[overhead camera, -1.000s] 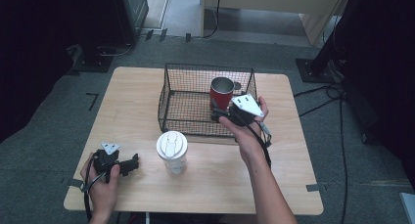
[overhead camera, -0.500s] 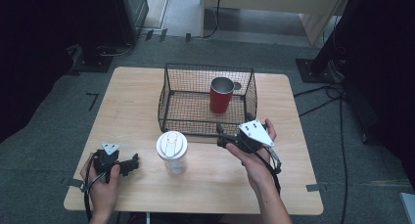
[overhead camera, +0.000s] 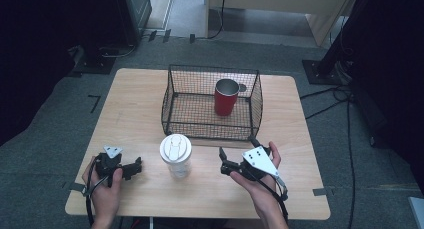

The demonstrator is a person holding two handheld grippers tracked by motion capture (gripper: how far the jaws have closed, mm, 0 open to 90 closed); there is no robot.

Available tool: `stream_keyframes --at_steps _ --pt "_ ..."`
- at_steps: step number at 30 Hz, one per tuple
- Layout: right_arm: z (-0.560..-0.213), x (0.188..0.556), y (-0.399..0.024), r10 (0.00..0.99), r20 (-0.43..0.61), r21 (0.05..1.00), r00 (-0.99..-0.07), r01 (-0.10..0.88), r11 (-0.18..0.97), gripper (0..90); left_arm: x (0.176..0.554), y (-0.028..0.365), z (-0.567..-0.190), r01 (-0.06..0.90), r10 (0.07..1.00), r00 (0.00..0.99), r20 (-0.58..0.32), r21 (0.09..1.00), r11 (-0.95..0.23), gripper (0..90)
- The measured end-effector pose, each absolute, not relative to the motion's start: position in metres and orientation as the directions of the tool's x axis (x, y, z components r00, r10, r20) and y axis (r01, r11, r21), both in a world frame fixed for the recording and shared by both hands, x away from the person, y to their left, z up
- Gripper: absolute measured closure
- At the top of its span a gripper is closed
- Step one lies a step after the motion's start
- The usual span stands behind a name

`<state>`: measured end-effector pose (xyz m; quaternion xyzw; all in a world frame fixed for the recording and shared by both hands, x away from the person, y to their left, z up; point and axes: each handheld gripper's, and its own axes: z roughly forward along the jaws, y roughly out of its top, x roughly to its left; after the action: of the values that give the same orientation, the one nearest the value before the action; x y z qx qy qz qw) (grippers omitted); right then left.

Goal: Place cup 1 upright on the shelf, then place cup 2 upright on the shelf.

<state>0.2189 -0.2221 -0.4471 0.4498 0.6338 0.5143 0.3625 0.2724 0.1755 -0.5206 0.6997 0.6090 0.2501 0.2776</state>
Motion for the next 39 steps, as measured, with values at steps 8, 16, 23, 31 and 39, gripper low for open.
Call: stream_keyframes --at_steps 8,16,23,31,39 --pt "-0.464 0.199 -0.207 0.924 0.015 0.974 -0.383 0.213 0.073 0.0 0.272 0.175 -0.521 0.713 0.991 0.132 0.011 0.694 -0.103 0.0" --pt "-0.477 0.193 -0.189 0.903 0.023 0.971 -0.430 0.223 0.081 0.0 0.272 0.175 -0.521 0.713 0.991 0.133 0.011 0.694 -0.103 0.0" --pt "-0.482 0.191 -0.175 0.886 0.031 0.969 -0.463 0.230 0.086 0.0 0.272 0.175 -0.521 0.712 0.991 0.132 0.011 0.694 -0.102 0.0" --pt "-0.483 0.190 -0.161 0.866 0.037 0.970 -0.499 0.225 0.089 0.0 0.272 0.175 -0.521 0.713 0.991 0.132 0.011 0.694 -0.102 0.0" --pt "-0.484 0.192 -0.147 0.852 0.047 0.971 -0.521 0.225 0.084 0.0 0.272 0.175 -0.521 0.713 0.991 0.132 0.011 0.694 -0.103 0.0"
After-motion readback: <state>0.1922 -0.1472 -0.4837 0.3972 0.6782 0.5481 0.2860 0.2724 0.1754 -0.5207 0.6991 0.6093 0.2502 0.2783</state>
